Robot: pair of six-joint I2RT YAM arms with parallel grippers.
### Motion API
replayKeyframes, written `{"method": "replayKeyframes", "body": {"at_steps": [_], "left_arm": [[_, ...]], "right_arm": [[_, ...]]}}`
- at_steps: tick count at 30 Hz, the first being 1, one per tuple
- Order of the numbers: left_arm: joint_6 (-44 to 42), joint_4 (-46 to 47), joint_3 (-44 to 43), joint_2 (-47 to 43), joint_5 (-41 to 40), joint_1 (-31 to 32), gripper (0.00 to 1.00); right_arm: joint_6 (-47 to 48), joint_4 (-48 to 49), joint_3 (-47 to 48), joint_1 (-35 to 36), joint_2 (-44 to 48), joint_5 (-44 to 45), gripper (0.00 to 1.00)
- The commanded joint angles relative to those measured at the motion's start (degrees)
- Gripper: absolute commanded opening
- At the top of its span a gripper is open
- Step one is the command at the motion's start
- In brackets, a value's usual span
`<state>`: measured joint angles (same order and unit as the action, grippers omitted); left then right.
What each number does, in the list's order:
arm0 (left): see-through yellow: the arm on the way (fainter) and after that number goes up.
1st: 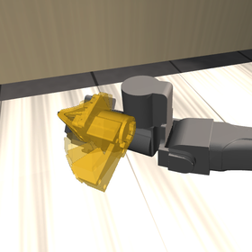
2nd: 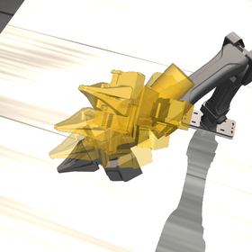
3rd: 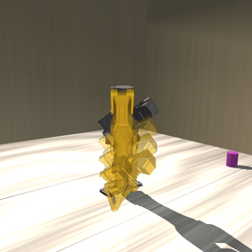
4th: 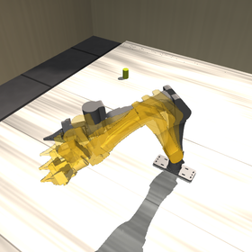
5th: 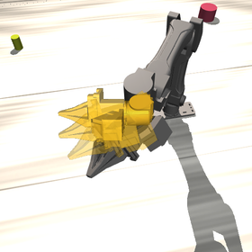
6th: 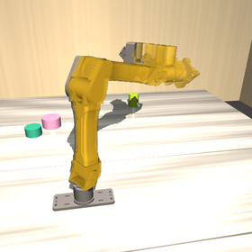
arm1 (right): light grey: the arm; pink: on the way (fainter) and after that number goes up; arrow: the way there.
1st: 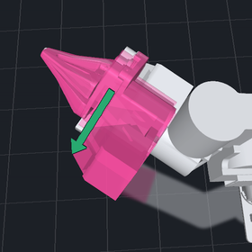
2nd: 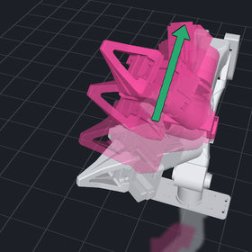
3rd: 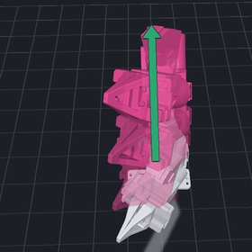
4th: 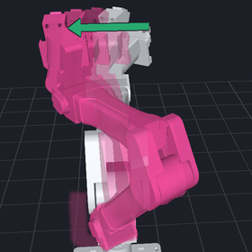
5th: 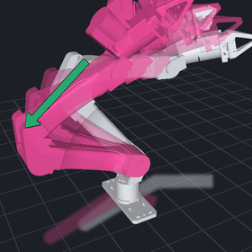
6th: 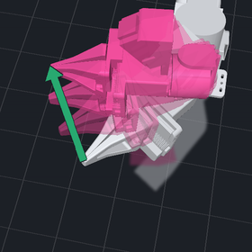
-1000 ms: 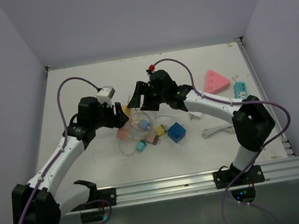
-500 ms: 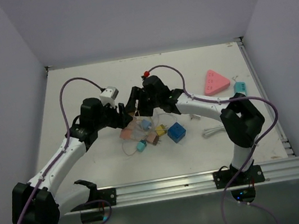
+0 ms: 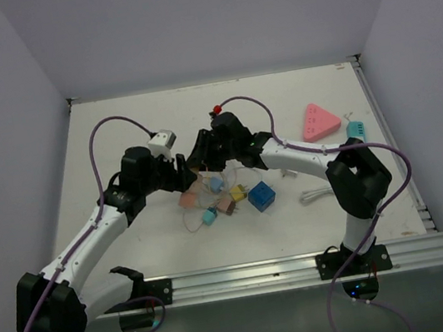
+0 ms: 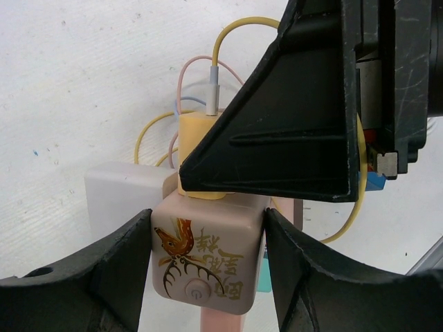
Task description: Pull the plug off the socket
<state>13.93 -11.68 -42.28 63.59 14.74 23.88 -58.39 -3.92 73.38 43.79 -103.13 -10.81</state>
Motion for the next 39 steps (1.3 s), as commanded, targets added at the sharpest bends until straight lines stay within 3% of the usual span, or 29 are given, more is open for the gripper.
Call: {"method": "replayKeyframes", "body": {"at_steps": [1, 17, 29, 35, 39], "left_arm": [[0.66, -4.39, 0.97, -1.28, -2.26, 0.29, 0.00], [0.83, -10.73, 1.68, 6.72, -7.09, 0.55, 0.00], [4.87, -10.82, -3.33, 3.38, -11.31, 0.47, 0.00], [9.35, -10.82, -7.99, 3.56, -16.40, 0.47, 0.00], [11.73, -9.94, -9.13, 3.82, -18.78, 0.38, 0.00]], "right_arm": [[0.91, 1.11, 0.44, -3.01, 3.02, 3.77, 0.00], [6.35, -1.09, -0.70, -13.11, 9.88, 10.54, 0.00], [11.45, -8.29, -1.22, -15.05, 8.30, 7.83, 0.00], [15.23, -9.70, -6.67, -14.79, 6.54, 2.81, 0.07], [17.78, -11.01, -8.00, -14.00, 4.79, -0.17, 0.19]]}}
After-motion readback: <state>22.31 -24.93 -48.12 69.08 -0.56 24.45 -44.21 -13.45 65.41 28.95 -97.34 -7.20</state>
